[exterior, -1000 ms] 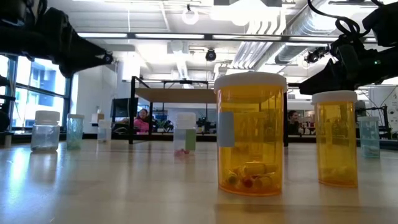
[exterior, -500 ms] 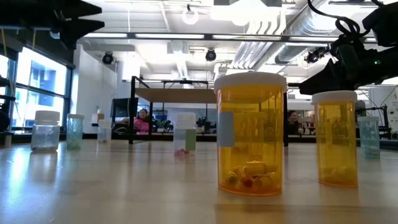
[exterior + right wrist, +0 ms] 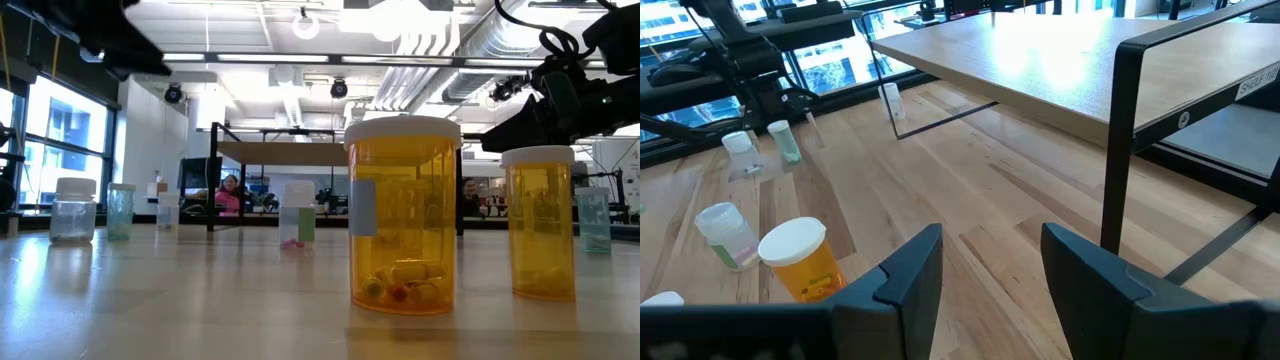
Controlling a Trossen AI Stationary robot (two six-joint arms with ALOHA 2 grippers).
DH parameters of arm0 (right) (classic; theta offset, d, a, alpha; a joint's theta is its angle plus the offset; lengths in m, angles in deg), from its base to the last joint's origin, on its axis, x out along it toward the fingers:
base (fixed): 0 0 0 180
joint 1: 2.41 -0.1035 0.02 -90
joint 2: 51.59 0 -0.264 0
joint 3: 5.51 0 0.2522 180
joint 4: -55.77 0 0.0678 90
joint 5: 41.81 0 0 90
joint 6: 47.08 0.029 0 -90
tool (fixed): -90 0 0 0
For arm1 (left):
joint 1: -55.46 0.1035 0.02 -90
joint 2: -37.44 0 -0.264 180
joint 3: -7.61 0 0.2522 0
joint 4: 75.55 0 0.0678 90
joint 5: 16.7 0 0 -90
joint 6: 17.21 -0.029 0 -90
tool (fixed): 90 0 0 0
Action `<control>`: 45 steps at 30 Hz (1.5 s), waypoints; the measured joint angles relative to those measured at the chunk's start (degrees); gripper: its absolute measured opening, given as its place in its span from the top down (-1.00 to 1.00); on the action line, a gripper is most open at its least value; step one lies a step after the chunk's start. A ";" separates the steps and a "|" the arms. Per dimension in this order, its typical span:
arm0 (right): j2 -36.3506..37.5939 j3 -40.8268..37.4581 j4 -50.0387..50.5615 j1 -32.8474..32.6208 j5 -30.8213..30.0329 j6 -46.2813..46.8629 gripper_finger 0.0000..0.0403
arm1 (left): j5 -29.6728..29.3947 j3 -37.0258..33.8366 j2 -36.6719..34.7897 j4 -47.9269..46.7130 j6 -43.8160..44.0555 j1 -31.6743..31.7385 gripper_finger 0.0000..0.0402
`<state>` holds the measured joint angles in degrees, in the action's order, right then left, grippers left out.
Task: Pick and place medicine bottles onto shelf by color
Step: Put the top left blue pill bottle on the shelf
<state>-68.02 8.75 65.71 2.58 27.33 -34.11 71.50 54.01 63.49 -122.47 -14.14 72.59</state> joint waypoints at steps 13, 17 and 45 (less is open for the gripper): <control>-0.01 -0.02 0.00 -0.01 0.02 0.00 0.19 | -1.09 0.61 10.93 2.53 1.41 -3.43 -0.06; 0.00 0.00 0.00 -0.02 0.02 0.00 0.19 | -2.30 4.88 14.29 1.37 2.76 -3.41 -0.06; 0.00 -0.01 0.01 0.00 0.00 0.00 0.19 | -3.75 11.23 31.60 -21.97 26.00 -12.68 -0.06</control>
<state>-68.02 8.74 65.72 2.58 27.33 -34.11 67.76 65.25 95.09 -144.44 11.86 59.91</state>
